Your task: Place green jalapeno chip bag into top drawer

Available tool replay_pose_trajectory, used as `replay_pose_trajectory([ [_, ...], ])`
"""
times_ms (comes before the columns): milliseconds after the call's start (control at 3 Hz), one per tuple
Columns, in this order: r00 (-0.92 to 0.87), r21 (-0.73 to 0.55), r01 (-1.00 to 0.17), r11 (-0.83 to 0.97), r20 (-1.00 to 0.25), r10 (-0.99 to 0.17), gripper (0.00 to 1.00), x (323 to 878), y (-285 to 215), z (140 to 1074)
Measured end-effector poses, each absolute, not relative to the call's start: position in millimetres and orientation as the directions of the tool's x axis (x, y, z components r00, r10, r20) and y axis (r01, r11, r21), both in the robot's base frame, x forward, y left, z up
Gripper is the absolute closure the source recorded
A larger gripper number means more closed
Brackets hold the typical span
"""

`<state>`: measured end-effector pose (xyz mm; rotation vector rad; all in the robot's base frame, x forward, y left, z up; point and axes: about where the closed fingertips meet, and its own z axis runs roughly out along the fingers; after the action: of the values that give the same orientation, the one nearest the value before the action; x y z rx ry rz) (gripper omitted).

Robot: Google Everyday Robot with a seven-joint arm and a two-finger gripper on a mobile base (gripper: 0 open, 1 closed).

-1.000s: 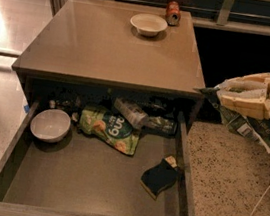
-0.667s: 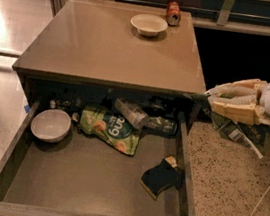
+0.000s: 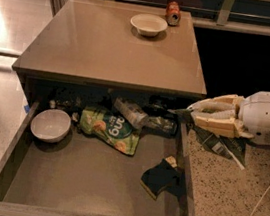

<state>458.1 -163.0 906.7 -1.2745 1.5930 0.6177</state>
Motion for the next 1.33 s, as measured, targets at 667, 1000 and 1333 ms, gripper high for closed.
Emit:
replay_pose_trajectory([
  [667, -0.014, -0.115, -0.959, 0.258, -0.893, -0.449, 1.0, 461.1, -143.1, 873.2],
  [1000, -0.014, -0.114, -0.959, 0.258, -0.893, -0.449, 1.0, 461.1, -143.1, 873.1],
  [1333, -0.028, -0.094, -0.966, 0.242, -0.889, -0.457, 1.0, 463.4, -136.5, 861.4],
])
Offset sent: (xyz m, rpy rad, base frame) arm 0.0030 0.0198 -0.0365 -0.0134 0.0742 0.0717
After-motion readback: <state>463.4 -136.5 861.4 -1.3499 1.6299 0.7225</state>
